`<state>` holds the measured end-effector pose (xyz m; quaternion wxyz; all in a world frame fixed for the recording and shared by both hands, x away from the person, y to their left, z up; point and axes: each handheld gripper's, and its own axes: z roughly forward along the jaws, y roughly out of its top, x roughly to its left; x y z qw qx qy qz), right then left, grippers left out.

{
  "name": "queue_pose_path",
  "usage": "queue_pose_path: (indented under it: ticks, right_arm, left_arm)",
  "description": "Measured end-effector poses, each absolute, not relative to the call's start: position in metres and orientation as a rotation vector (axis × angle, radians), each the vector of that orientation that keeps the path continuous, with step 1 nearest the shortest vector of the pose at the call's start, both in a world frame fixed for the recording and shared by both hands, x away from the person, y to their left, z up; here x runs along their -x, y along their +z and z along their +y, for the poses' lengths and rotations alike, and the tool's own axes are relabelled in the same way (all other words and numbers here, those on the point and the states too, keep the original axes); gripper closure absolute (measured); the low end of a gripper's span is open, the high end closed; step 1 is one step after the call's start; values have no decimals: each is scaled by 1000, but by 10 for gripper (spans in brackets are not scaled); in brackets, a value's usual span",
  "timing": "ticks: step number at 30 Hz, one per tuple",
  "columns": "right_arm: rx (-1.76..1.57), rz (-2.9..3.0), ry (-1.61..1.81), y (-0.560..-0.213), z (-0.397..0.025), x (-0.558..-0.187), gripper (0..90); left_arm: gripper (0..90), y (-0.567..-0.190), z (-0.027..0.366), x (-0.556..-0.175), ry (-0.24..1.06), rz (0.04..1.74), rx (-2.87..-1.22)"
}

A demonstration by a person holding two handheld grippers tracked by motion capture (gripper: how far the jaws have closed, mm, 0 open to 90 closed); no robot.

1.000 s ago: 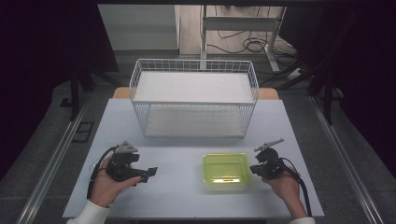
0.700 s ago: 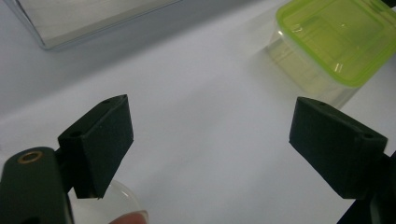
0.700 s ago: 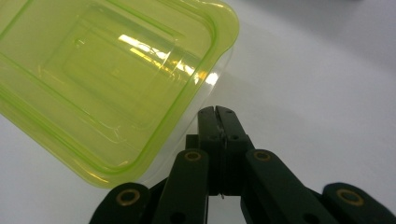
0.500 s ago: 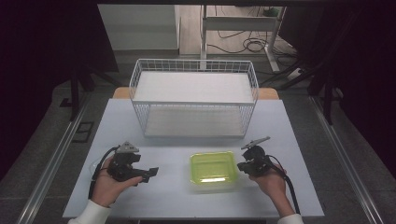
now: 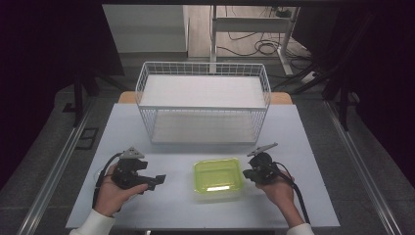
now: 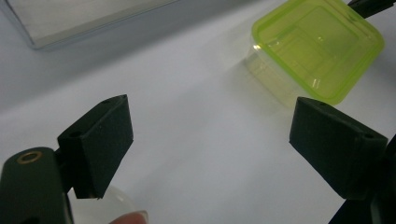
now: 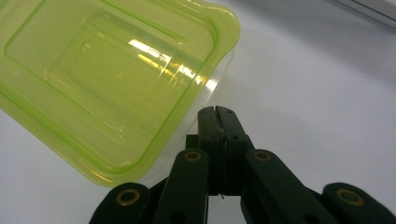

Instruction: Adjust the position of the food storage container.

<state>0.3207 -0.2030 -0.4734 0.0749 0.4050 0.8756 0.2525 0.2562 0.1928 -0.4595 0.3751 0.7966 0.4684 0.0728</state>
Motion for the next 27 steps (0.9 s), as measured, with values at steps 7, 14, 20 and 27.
queue_pose_path:
  ticks: [7, 14, 20, 27]
  right_arm:
    - [-1190, 2638, 779, -474, -199, -318, 895]
    - [-1157, 2663, 829, -473, -200, -315, 894]
    - [-1209, 2595, 888, -464, -216, -315, 893]
    - [-1288, 2543, 980, -455, -226, -313, 626]
  left_arm:
    - [129, -456, 185, -256, 193, 1184, -2048]
    - [129, -458, 178, -259, 180, 1190, -2056]
    - [129, -454, 172, -259, 171, 1179, -2038]
    - [145, -453, 170, -259, 144, 1174, -2032]
